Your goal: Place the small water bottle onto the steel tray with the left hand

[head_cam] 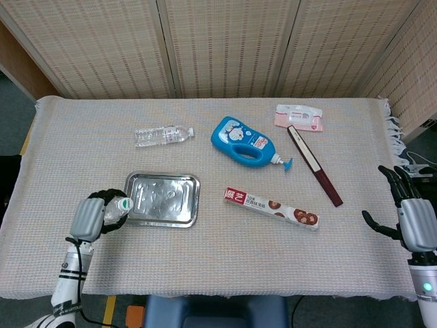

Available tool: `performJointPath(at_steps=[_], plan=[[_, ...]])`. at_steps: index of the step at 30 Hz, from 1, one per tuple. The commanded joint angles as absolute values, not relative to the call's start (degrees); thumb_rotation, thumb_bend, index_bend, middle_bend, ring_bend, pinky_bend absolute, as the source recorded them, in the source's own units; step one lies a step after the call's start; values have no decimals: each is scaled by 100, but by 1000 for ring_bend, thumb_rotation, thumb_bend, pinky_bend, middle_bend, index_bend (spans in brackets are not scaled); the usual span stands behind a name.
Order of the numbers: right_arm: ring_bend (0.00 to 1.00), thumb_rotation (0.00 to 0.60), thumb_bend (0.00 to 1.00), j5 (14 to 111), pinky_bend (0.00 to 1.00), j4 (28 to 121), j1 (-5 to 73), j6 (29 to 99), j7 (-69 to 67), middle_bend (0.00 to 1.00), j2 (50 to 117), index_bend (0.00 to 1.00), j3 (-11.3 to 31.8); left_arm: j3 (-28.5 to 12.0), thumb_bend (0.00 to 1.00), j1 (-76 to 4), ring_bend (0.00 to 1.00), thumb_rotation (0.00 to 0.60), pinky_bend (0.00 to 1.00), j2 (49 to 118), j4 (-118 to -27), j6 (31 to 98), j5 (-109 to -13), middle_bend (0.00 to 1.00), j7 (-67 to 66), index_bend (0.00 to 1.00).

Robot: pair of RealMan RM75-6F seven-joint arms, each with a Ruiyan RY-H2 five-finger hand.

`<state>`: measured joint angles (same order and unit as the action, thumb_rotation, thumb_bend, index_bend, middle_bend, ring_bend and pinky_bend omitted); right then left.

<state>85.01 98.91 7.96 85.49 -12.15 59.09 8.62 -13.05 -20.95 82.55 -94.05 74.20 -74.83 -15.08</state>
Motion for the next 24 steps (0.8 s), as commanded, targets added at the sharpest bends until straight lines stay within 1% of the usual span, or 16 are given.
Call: performJointPath(at_steps=[1, 3, 7, 9, 13, 15, 16, 22, 23, 24], plan=[[0, 600, 188, 8497, 214, 9900, 791, 8550, -1202, 109, 5903, 78, 857, -1643, 376, -2636, 400, 600, 407, 8199, -8194, 7455, -7620, 575, -2456, 399], [0, 600, 188, 8489, 214, 9907, 790, 8549, -1192, 109, 5904, 78, 857, -1772, 377, -2669, 409, 600, 429, 8207, -8248, 7297, -7366, 586, -2071, 410], [0, 600, 189, 8468, 214, 9905, 808, 8489, -1191, 110, 5902, 78, 846, -2279, 375, -2631, 420, 600, 437, 8003, -9026, 6810, -6601, 599, -468, 424], [0, 600, 188, 8462, 214, 9906, 816, 8475, -1176, 110, 5909, 78, 845, -2489, 377, -2602, 428, 600, 442, 7918, -9274, 6729, -6452, 608, 178, 433], [0, 600, 188, 8460, 214, 9908, 820, 8458, -1187, 110, 5908, 78, 839, -2881, 381, -2540, 437, 600, 444, 7964, -9547, 6784, -6355, 623, 1565, 443], [0, 600, 188, 8463, 214, 9908, 818, 8461, -1188, 109, 5906, 78, 837, -3053, 384, -2483, 440, 600, 448, 7945, -9760, 6642, -6168, 627, 2291, 448], [0, 600, 188, 8468, 214, 9908, 816, 8463, -1193, 109, 5905, 78, 834, -3146, 387, -2444, 441, 600, 450, 7875, -9905, 6459, -6008, 628, 2710, 450], [0, 600, 188, 8482, 214, 9904, 813, 8470, -1202, 109, 5901, 78, 828, -3174, 410, -2411, 446, 600, 452, 7620, -10031, 5983, -5707, 633, 3140, 456], [0, 600, 188, 8483, 214, 9906, 810, 8474, -1202, 110, 5898, 78, 826, -3086, 419, -2442, 448, 600, 455, 7586, -9959, 5975, -5675, 635, 2921, 457], [0, 600, 188, 8474, 214, 9901, 809, 8474, -1200, 109, 5898, 78, 829, -2799, 430, -2523, 449, 600, 457, 7565, -9700, 6058, -5600, 637, 2094, 458]])
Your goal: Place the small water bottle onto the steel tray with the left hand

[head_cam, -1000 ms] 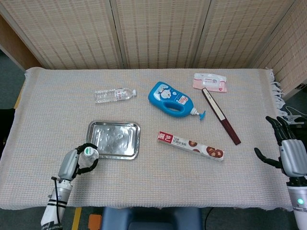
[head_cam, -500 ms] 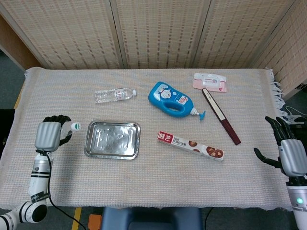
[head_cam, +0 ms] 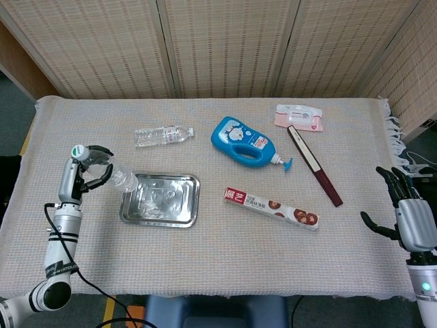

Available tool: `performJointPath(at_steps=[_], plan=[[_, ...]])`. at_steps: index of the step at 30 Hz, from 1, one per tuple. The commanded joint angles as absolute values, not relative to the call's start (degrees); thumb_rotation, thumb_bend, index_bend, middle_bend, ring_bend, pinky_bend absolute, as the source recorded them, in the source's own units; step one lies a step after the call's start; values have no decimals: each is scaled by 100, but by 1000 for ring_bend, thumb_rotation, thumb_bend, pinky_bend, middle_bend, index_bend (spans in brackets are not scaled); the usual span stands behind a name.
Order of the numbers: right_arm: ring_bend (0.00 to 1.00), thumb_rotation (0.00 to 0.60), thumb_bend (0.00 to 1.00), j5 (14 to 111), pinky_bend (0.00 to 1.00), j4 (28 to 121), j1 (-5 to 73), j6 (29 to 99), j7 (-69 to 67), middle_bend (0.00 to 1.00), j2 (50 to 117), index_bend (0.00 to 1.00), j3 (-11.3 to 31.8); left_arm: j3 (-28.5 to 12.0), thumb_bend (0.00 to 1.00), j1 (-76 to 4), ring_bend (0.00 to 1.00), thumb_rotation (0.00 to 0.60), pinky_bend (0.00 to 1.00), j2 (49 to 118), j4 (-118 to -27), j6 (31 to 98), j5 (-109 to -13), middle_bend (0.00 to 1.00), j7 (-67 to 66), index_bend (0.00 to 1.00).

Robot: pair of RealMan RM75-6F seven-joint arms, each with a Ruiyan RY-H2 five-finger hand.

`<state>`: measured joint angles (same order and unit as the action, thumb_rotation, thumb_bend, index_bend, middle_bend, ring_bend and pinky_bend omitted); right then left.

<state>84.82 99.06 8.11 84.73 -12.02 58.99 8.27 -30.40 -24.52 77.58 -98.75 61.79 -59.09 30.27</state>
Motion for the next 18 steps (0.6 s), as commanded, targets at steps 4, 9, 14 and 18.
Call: performJointPath(at_steps=[4, 9, 14, 18], plan=[[0, 600, 189, 8433, 214, 9895, 825, 8416, -1182, 109, 5893, 78, 826, -2110, 466, -2943, 452, 600, 452, 8320, -8485, 7444, -5989, 636, -773, 459], [0, 600, 188, 8412, 214, 9904, 833, 8393, -1149, 110, 5896, 78, 826, -1485, 469, -3126, 451, 600, 465, 8850, -7006, 8070, -7167, 645, -1511, 491], [0, 600, 189, 8396, 214, 9914, 829, 8398, -1173, 109, 5882, 78, 835, -1673, 468, -3067, 451, 600, 468, 8946, -7225, 7906, -6971, 646, -790, 491], [0, 600, 188, 8381, 214, 9908, 825, 8415, -1203, 109, 5884, 78, 851, -2288, 466, -2893, 451, 600, 469, 8613, -8431, 7335, -6192, 645, 670, 490]])
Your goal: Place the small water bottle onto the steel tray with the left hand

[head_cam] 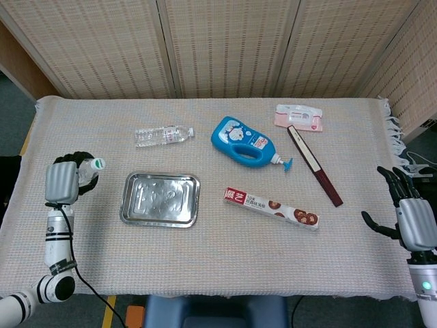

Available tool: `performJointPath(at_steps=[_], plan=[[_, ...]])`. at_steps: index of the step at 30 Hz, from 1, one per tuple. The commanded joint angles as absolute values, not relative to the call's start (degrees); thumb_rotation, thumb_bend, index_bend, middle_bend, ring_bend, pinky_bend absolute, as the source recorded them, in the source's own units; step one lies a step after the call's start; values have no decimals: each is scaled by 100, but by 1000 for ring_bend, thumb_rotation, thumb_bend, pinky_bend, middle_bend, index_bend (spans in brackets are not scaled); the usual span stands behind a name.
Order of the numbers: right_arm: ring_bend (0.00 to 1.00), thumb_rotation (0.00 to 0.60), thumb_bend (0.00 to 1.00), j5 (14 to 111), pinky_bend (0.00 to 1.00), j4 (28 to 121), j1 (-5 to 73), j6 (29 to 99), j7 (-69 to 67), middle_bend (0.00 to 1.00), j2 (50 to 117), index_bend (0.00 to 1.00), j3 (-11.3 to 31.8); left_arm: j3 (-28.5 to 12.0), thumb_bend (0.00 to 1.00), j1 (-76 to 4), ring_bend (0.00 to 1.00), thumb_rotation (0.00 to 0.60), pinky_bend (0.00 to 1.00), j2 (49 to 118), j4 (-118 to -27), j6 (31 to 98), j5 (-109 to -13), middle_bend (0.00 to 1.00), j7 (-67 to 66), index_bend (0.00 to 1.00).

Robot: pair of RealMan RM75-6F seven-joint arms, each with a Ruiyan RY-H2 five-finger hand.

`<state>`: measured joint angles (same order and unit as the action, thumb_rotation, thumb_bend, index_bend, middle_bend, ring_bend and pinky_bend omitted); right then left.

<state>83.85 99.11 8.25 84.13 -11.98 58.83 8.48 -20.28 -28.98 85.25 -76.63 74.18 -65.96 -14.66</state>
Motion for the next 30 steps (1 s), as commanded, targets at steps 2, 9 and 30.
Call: performJointPath(at_steps=[2, 9, 30], plan=[[0, 600, 188, 8379, 214, 9907, 825, 8406, -1206, 109, 5880, 78, 847, -2667, 465, -2782, 451, 600, 469, 8389, -9029, 7026, -5745, 645, 1430, 490], [0, 600, 189, 8373, 214, 9906, 832, 8379, -1182, 109, 5886, 78, 838, -3293, 468, -2462, 451, 600, 468, 7674, -10076, 5938, -4894, 641, 3044, 487], [0, 600, 189, 8351, 214, 9924, 818, 8393, -1185, 109, 5865, 78, 847, -2453, 463, -3294, 450, 600, 459, 8096, -8172, 7186, -6479, 637, -162, 485]])
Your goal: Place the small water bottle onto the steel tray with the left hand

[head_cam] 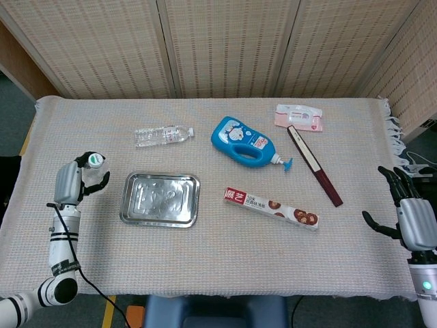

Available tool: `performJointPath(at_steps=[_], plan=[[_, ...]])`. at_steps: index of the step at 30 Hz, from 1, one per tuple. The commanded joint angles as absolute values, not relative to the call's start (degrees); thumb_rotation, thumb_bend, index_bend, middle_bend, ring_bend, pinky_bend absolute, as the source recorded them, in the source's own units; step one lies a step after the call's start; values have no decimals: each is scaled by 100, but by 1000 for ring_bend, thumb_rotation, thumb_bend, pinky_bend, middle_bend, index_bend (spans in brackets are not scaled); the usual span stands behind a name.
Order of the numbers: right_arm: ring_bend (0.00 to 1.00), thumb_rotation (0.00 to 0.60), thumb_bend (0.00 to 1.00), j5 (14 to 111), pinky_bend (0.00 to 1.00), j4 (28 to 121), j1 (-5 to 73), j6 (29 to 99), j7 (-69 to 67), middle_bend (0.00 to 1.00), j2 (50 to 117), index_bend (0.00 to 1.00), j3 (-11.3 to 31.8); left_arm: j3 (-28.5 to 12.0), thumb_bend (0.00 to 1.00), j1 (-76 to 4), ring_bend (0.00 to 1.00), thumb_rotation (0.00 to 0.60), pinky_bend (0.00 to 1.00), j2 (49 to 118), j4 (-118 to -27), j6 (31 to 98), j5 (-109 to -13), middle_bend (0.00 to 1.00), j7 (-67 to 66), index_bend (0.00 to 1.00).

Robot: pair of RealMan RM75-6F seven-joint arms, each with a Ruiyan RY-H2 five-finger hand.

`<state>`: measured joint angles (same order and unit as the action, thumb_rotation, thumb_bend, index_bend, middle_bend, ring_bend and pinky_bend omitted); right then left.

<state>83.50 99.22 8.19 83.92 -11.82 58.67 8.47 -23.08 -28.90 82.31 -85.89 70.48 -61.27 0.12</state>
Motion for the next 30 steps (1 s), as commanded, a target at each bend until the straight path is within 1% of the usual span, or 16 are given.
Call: performJointPath(at_steps=[1, 4, 6, 12, 15, 17, 20, 25, 27, 30], plan=[[0, 600, 189, 8352, 214, 9925, 816, 8394, -1189, 109, 5861, 78, 846, -2533, 462, -3370, 451, 600, 462, 8066, -8103, 7259, -6534, 638, -251, 487], [0, 600, 188, 8351, 214, 9928, 810, 8401, -1198, 110, 5852, 78, 847, -2646, 463, -3443, 451, 600, 478, 8018, -8091, 7321, -6514, 644, -285, 490], [0, 600, 188, 8349, 214, 9930, 807, 8414, -1206, 110, 5854, 78, 854, -2602, 464, -3409, 451, 600, 479, 8007, -8153, 7304, -6455, 645, -292, 490], [0, 600, 188, 8361, 214, 9922, 814, 8385, -1189, 109, 5867, 78, 836, -2019, 463, -3100, 452, 600, 478, 8242, -8255, 7113, -6226, 646, -329, 491], [0, 600, 189, 8355, 214, 9915, 824, 8367, -1175, 109, 5877, 78, 835, -1870, 463, -3060, 452, 600, 478, 8389, -8117, 7026, -6192, 646, -307, 491], [0, 600, 189, 8343, 214, 9905, 832, 8350, -1149, 109, 5882, 78, 837, -1933, 462, -3111, 452, 600, 477, 8439, -8016, 7058, -6238, 646, -262, 491], [0, 600, 188, 8326, 214, 9913, 838, 8332, -1125, 109, 5887, 78, 836, -2169, 463, -3265, 452, 600, 478, 8407, -7996, 7178, -6371, 646, -209, 491], [0, 600, 188, 8345, 214, 9916, 834, 8347, -1095, 109, 5897, 78, 829, -2413, 464, -3440, 452, 600, 484, 8323, -7942, 7615, -6715, 647, -395, 491], [0, 600, 188, 8355, 214, 9913, 834, 8354, -1107, 109, 5899, 78, 829, -2400, 465, -3395, 452, 600, 485, 8308, -8026, 7647, -6696, 647, -352, 491], [0, 600, 188, 8344, 214, 9904, 837, 8351, -1132, 109, 5906, 78, 837, -2199, 464, -3238, 453, 600, 484, 8282, -8179, 7533, -6591, 647, -320, 491]])
